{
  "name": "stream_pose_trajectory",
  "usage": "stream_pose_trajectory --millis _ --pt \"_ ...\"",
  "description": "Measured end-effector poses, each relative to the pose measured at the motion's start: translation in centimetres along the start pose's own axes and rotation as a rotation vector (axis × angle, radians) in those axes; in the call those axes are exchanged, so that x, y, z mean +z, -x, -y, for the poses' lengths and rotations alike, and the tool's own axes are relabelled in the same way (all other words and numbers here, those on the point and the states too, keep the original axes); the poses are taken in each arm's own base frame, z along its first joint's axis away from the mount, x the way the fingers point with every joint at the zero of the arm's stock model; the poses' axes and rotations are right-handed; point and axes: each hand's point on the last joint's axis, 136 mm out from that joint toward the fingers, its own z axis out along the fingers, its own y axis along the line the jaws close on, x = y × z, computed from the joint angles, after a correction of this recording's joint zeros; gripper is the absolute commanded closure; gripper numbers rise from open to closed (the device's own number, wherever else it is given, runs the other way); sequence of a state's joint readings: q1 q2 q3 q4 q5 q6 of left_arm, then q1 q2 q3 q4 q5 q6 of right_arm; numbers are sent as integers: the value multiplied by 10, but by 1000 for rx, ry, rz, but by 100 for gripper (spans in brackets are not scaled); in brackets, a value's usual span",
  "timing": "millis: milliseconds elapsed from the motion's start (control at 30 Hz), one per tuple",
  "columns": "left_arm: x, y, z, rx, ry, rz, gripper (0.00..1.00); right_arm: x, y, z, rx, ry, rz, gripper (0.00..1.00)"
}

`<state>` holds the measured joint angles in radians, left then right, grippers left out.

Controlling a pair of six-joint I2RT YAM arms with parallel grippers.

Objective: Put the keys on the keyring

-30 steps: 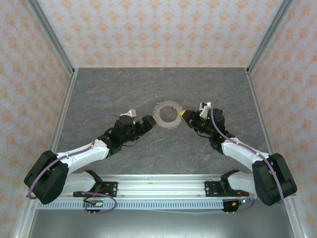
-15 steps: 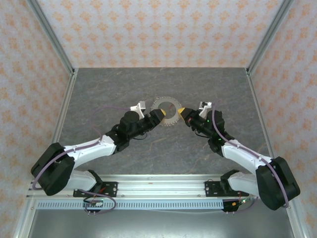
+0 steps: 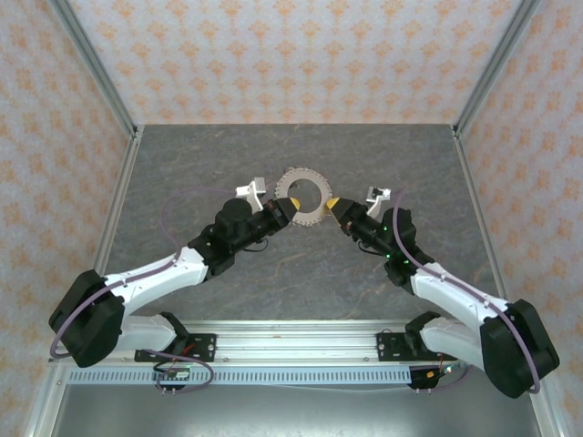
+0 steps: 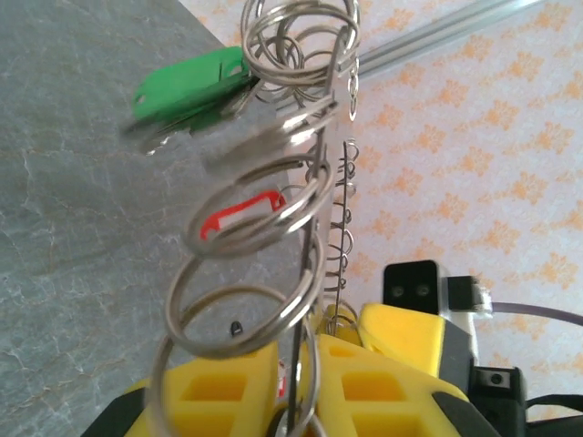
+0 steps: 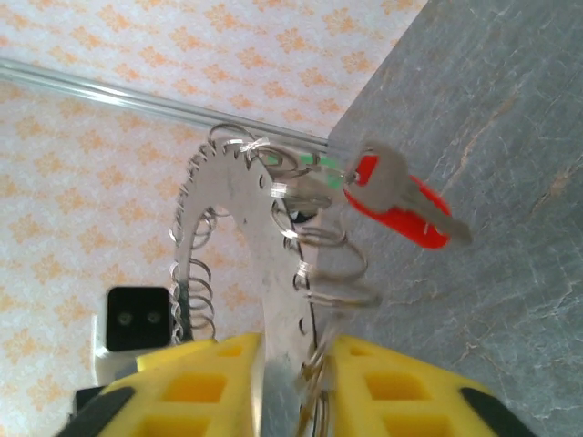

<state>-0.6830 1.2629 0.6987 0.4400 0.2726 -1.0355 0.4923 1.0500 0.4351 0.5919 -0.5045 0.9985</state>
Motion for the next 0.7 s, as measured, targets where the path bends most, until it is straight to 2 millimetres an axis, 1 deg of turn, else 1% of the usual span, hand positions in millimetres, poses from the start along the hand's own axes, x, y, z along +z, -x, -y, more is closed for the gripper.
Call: stream_pose_trajectory --millis 33,67,133,167,233,333,400,500,567,633,700 --pt "0 1 2 21 1 -11 100 -3 0 -1 -21 -4 0 55" --pt "-1 2 5 42 1 -23 100 -7 0 -2 -49 -9 2 50" --pt "-4 7 9 76 0 -29 100 -12 0 -5 -91 -15 9 49" --pt "-8 10 8 108 7 -52 100 -17 2 -2 -140 -42 25 47" --pt "-19 20 3 151 28 -79 100 -32 9 2 -222 -88 72 45" --pt "-40 42 -6 237 74 -107 100 -51 22 -3 -396 -129 148 46" --pt "-51 46 -5 312 94 -147 100 -57 26 -4 -514 -151 169 49" --pt "-62 35 3 433 83 -252 100 -57 25 -2 -678 -159 162 49" --pt "-67 27 5 491 80 -324 100 -52 18 7 -781 -158 127 52" --pt "-68 19 3 524 80 -395 100 -47 9 15 -872 -153 78 54" --pt "-66 11 -3 542 89 -473 100 -42 -2 17 -970 -126 26 56"
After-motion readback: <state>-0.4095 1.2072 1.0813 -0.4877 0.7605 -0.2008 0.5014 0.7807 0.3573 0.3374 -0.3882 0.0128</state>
